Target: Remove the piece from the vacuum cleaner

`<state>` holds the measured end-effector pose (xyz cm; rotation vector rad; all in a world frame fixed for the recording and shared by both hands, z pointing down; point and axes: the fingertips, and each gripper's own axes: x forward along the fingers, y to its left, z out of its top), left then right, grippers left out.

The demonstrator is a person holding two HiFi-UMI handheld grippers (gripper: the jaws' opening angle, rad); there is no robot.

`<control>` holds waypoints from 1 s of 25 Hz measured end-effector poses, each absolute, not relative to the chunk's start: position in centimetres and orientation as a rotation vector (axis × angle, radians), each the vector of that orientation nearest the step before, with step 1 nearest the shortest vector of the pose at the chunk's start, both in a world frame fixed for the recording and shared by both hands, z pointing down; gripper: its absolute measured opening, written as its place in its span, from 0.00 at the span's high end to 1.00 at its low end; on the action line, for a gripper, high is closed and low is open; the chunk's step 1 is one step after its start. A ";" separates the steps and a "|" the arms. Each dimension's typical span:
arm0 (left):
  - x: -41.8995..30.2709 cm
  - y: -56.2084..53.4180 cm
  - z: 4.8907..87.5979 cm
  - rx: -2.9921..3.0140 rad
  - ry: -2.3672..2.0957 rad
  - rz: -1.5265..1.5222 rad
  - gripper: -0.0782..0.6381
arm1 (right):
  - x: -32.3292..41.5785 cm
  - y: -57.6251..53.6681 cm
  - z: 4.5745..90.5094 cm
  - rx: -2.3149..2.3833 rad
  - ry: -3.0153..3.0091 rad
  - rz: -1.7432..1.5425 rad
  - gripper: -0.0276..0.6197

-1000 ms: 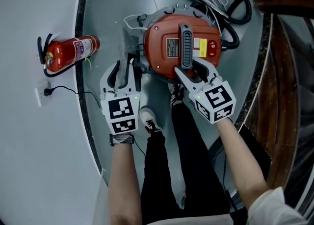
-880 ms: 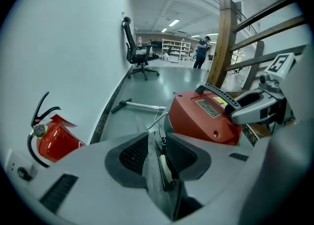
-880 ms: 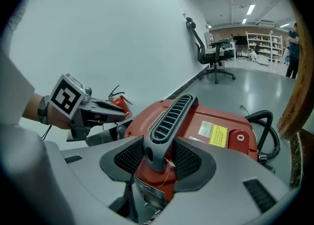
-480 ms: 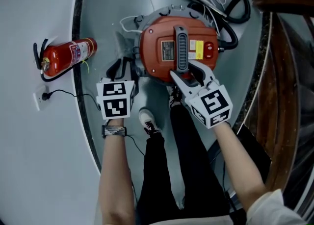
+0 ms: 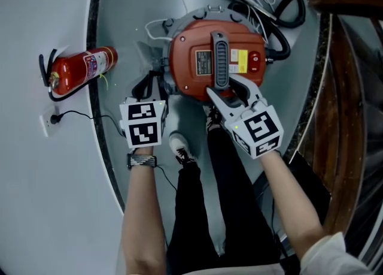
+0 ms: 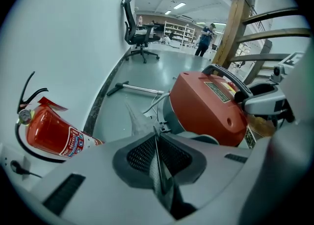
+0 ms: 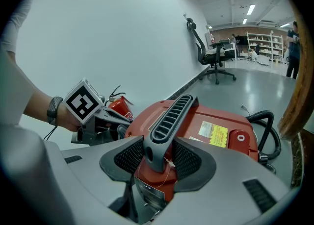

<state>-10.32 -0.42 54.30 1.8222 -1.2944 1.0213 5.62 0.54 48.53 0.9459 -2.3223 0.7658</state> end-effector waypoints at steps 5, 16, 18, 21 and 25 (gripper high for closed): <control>-10.7 -0.4 54.2 1.803 -1.346 1.004 0.85 | 5.5 0.5 48.5 0.958 -2.326 0.761 0.66; -11.2 -0.2 54.0 1.730 -1.384 0.893 0.85 | 5.6 0.4 48.5 0.954 -2.338 0.748 0.66; -11.3 -0.1 54.1 1.716 -1.387 0.869 0.85 | 5.6 0.5 48.5 0.951 -2.340 0.747 0.66; -11.6 -0.1 54.1 1.674 -1.402 0.831 0.85 | 5.6 0.5 48.5 0.954 -2.335 0.751 0.66; -12.0 -0.1 54.1 1.623 -1.429 0.778 0.85 | 5.7 0.6 48.5 0.950 -2.328 0.748 0.66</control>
